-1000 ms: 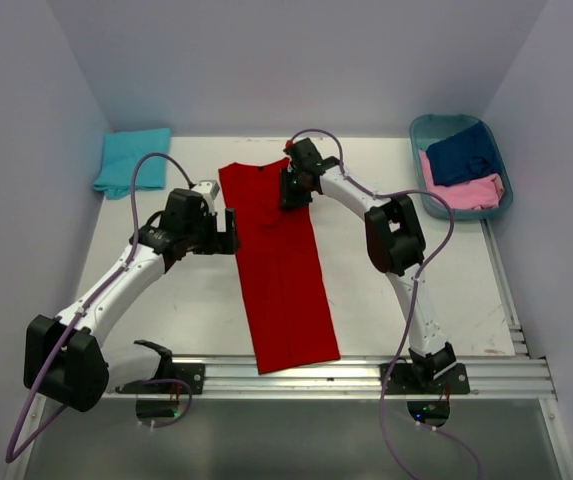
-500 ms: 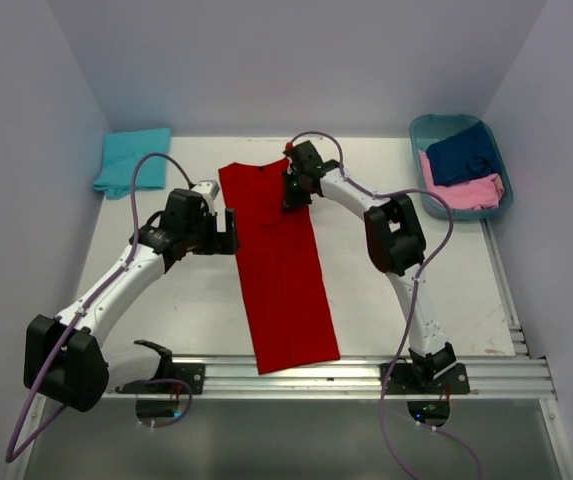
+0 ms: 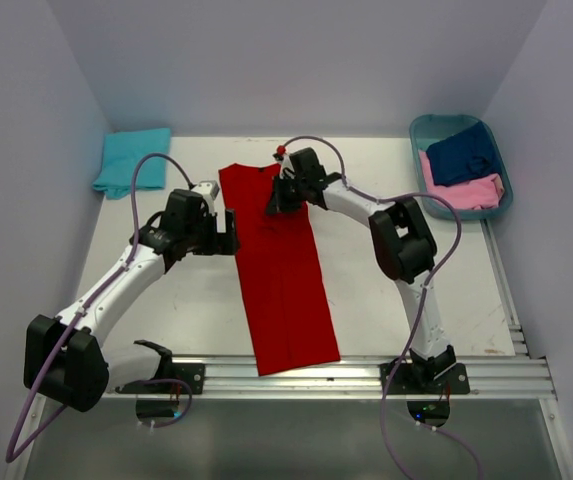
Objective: Fold and stack the t-shirts
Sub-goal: Rotate the tshirt 90 degrees
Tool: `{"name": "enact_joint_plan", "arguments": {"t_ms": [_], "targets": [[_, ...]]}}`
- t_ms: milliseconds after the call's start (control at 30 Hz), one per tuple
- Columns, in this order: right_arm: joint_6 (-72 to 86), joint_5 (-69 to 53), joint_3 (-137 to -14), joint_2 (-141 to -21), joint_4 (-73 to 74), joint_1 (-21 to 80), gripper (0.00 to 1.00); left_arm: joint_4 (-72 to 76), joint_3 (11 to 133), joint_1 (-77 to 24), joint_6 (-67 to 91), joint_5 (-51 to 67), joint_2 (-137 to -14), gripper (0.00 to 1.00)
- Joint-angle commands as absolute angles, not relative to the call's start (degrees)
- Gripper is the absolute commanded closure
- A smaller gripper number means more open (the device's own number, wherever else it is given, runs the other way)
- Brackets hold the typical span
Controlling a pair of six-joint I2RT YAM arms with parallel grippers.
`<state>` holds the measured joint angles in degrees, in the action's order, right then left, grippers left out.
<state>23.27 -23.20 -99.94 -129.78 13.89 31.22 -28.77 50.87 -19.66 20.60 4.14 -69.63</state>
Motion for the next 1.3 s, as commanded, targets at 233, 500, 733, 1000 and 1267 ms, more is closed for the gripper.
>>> {"name": "enact_joint_plan", "arguments": {"t_ms": [233,500,733,1000,1267], "targets": [[19.08,-32.95,-104.85,-132.09,15.18,34.62,1.0,-27.51,49.92,-19.86,21.36,2.81,-68.56,0.0],[13.8,-31.13,-109.69,-135.17,23.46,36.47,0.34,-26.63,49.13,-19.86,21.71,2.99,-68.73,0.0],[13.62,-28.57,-105.21,-130.97,21.46,36.56,0.24,-25.05,48.78,-19.86,22.85,3.43,-68.56,0.0],[18.1,-41.2,-96.51,-120.43,10.82,34.63,0.31,-15.04,46.76,-19.25,27.24,6.94,-64.79,0.0],[18.19,-45.82,-90.53,-112.25,10.97,32.26,0.68,-3.18,45.44,-17.94,31.99,9.55,-66.35,0.01]]}}
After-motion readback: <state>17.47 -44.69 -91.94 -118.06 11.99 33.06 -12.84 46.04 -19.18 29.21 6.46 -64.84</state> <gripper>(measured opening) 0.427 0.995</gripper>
